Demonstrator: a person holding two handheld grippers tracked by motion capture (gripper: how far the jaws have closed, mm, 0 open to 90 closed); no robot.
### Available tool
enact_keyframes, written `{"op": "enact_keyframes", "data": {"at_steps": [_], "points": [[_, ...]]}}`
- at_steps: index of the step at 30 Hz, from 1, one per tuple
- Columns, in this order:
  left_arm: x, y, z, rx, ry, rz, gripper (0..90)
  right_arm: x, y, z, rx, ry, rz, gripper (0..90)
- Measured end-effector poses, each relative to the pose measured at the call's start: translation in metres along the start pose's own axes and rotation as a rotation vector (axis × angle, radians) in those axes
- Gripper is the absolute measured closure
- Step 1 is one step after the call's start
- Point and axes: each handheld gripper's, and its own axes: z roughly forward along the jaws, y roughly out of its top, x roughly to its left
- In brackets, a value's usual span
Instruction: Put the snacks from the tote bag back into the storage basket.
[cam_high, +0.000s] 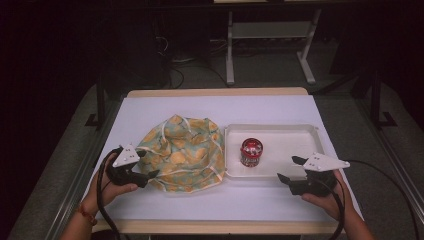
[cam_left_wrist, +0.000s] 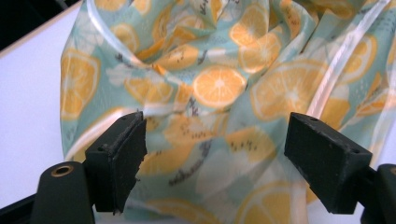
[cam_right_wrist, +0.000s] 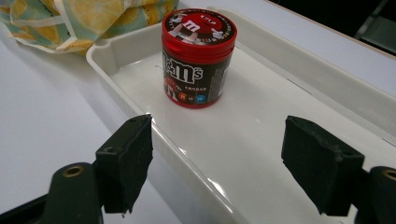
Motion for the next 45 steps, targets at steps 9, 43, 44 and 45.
{"op": "enact_keyframes", "data": {"at_steps": [9, 43, 44, 45], "points": [[0.002, -0.019, -0.009, -0.005, 0.039, -0.03, 20.7, -0.001, 0.003, 0.004, -0.006, 0.011, -0.009, 24.1], [0.007, -0.065, -0.028, -0.212, 0.019, -0.185, 16.1, -0.007, 0.011, 0.009, -0.036, 0.005, -0.029, 24.1], [0.007, -0.065, -0.028, -0.211, 0.024, -0.191, 14.9, -0.007, 0.011, 0.009, -0.035, 0.003, -0.027, 24.1], [0.007, -0.065, -0.027, -0.21, 0.027, -0.196, 14.9, -0.007, 0.01, 0.008, -0.035, 0.002, -0.026, 24.1]]}}
